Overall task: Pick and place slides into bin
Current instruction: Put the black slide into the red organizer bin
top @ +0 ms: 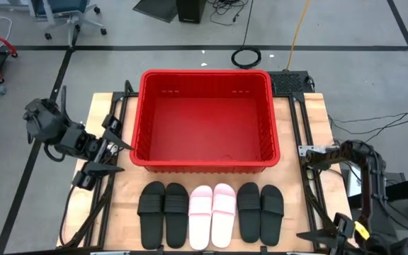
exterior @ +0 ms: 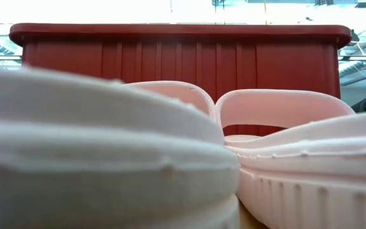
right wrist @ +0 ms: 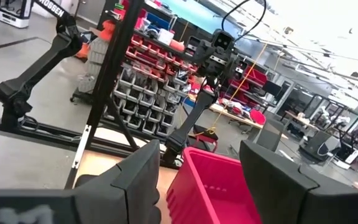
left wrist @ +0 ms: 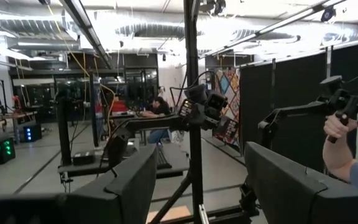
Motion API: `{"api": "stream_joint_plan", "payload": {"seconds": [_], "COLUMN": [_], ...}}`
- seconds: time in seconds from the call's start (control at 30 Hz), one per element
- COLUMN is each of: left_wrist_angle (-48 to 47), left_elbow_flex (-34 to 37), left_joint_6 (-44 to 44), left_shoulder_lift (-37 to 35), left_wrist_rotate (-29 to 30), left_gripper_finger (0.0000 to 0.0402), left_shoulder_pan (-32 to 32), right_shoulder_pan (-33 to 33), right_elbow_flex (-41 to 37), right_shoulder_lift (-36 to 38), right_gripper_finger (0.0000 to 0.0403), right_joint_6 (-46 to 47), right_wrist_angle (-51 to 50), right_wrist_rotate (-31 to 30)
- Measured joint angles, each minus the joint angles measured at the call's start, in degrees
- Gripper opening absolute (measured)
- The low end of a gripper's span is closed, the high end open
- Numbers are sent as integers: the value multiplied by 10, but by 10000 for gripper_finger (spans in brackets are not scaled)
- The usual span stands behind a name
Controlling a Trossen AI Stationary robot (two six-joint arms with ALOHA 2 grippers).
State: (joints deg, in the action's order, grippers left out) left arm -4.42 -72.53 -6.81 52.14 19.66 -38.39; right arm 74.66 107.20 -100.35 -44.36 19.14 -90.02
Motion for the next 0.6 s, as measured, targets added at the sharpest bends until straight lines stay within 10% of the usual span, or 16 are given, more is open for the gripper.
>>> {"api": "stream_joint_plan", "payload": {"seconds": [0.6], "left_wrist_angle": [-3], "left_elbow_flex": [0], "left_joint_6": [-31], "left_shoulder_lift": [0], "left_wrist_rotate": [0], "left_gripper_finger": [248], "left_shoulder_pan": [0], "right_shoulder_pan": [-21], "right_elbow_flex": [-1], "right_shoulder_lift": [94], "right_gripper_finger": [208], "right_joint_6": [-154], "right_wrist_angle": [-13], "right_wrist_rotate": [81]}}
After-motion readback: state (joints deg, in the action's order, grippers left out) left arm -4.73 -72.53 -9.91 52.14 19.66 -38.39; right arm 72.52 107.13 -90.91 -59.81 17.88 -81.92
